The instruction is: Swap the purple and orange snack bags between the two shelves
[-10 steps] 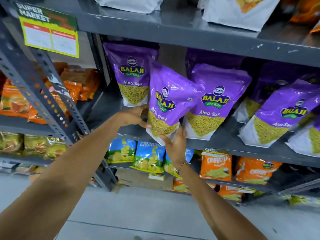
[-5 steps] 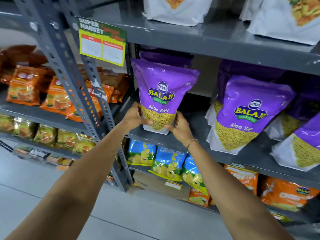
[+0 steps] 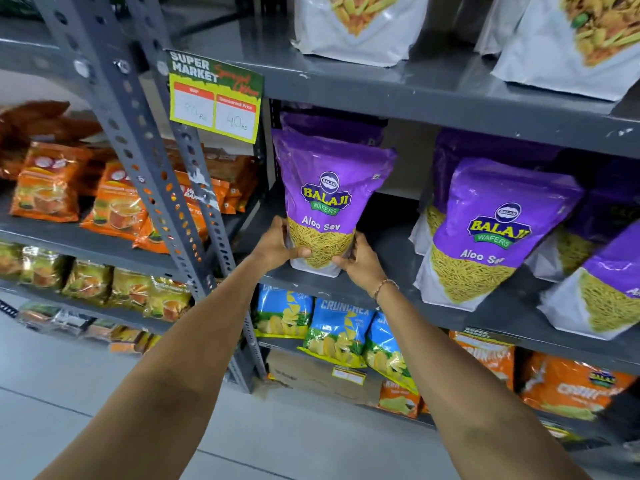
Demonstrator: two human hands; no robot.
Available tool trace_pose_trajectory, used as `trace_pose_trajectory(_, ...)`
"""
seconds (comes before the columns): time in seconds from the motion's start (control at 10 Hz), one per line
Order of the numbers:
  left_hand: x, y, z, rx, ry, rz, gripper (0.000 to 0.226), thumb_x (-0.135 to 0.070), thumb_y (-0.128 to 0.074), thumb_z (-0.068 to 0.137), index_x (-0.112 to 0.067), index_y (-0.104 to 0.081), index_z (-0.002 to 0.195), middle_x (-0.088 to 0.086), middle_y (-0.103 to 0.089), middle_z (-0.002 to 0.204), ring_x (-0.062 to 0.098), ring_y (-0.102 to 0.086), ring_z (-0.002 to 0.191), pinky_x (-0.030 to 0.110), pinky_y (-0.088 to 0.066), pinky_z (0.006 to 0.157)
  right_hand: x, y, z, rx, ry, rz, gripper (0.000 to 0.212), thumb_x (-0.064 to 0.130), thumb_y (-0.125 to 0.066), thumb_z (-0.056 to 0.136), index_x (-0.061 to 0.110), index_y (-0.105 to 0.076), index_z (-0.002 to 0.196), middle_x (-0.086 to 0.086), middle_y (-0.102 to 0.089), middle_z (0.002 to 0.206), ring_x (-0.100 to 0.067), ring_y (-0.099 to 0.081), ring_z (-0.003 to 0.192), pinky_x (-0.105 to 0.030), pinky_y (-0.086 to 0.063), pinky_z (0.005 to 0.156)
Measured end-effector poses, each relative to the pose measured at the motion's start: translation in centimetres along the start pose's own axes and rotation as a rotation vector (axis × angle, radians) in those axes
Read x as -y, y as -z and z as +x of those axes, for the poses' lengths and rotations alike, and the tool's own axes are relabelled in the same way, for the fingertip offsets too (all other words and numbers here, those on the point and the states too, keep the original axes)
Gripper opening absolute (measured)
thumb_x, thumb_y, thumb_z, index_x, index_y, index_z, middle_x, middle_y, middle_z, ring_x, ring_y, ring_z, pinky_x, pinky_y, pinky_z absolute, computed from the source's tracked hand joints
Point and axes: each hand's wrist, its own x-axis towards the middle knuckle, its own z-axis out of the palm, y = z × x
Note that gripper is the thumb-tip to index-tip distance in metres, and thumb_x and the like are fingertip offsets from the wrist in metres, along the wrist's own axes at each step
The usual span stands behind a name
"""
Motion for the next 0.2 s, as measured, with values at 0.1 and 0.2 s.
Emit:
trace_pose_trajectory(0.1, -0.6, -0.1, -0.8, 0.025, 0.009, 0.040, 0.088, -0.023, -0.081, 0.070, -0.006, -0.024, 0.135, 0.012, -0.045, 0.141, 0.027, -0.042, 0.133, 0.051, -0.037, 0.110, 1.4, 0.3, -0.7, 0.018, -0.042, -0.031, 0.073, 0.013, -0.068, 0.085, 0.013, -0.026, 0.145, -0.012, -0.054, 0.140, -0.027, -0.051, 0.129, -0.041, -0.042, 0.108)
trace_pose_trajectory(0.2, -0.7, -1.3, -2.0, -0.080, -0.016, -0.015, 0.114, -0.029, -0.083, 0.068, -0.010, -0.004, 0.147, 0.009, -0.025, 0.156, 0.019, -0.024, 0.142, 0.035, -0.026, 0.113, 1.4, -0.6, -2.8, -0.152, -0.016, -0.133, 0.074, 0.018, -0.062, 0.089, 0.007, -0.019, 0.148, -0.014, -0.042, 0.149, -0.029, -0.042, 0.136, -0.037, -0.036, 0.109)
